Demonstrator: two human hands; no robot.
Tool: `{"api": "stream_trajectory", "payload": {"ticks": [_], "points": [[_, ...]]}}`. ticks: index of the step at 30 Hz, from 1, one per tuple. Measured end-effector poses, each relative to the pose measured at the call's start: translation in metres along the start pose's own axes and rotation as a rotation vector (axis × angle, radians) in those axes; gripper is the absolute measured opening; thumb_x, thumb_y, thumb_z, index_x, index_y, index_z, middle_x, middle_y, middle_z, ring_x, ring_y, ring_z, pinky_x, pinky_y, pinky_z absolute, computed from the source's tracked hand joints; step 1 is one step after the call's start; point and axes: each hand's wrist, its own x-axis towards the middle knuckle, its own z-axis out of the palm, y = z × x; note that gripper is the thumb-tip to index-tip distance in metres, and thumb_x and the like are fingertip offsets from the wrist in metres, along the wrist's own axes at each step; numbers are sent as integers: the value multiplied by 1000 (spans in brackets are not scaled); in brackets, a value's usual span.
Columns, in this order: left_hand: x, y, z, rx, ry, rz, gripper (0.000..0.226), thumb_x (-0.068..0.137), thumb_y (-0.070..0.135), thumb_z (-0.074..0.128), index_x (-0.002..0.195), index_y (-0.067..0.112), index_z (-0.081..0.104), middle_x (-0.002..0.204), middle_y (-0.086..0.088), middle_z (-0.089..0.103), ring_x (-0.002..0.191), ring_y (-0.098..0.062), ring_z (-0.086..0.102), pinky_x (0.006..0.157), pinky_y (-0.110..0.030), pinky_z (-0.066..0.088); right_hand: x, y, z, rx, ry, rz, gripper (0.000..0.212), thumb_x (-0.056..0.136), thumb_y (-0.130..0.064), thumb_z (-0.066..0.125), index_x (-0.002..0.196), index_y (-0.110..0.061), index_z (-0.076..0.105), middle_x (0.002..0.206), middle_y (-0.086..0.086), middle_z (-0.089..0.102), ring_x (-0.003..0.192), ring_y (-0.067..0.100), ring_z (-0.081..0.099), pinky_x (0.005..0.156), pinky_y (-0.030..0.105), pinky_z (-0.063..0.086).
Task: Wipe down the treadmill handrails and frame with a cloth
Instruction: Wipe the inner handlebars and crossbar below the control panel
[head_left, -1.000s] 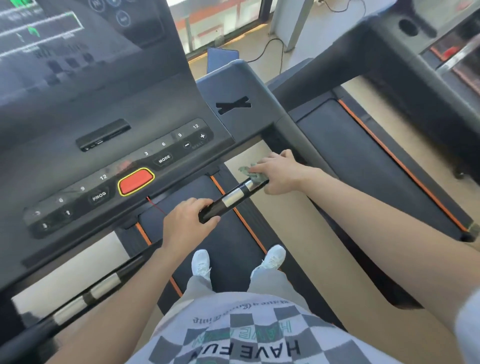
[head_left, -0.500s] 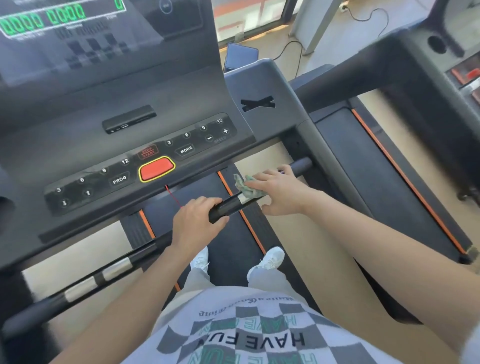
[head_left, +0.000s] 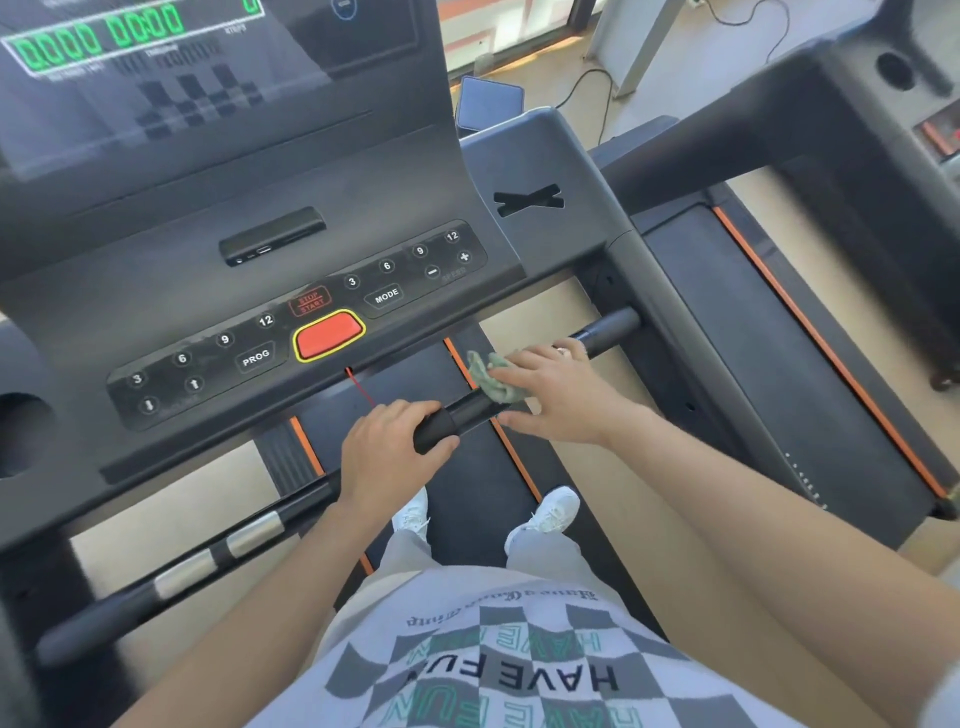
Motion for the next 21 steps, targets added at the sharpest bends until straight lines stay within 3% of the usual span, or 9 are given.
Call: {"api": "stream_trajectory", "payload": {"ticks": [3, 10, 18, 21], "points": [[-1, 1, -1, -1, -4, -10, 40, 84, 53, 72, 118, 32, 69, 102, 12, 71, 96, -16, 63, 80, -33, 50, 0, -1, 1, -3, 21, 55, 58, 84, -70, 48, 128, -34, 60, 125, -12, 61, 126, 20, 53, 106, 49, 26], [0, 0, -2, 23, -23, -2, 39, 82, 51, 75, 115, 31, 70, 97, 11, 70, 89, -17, 62, 72, -31, 45, 6, -48, 20, 25, 41, -94, 63, 85, -76, 44, 129, -35, 59, 130, -13, 59, 124, 16, 50, 109, 50, 27], [1, 13, -8, 47, -44, -54, 38, 83, 43, 75, 118, 30, 70, 105, 12, 72, 100, -16, 63, 79, -31, 47, -2, 38, -8, -113, 13, 53, 64, 86, -72, 31, 125, -32, 61, 124, -11, 63, 120, 18, 55, 105, 48, 26], [2, 19, -9, 54, -73, -91, 39, 83, 39, 73, 121, 31, 69, 108, 14, 70, 103, -15, 62, 79, -31, 47, -6, 74, -20, -159, 4, 122, 49, 97, -61, 31, 124, -33, 60, 121, -12, 63, 116, 16, 55, 106, 42, 27]]}}
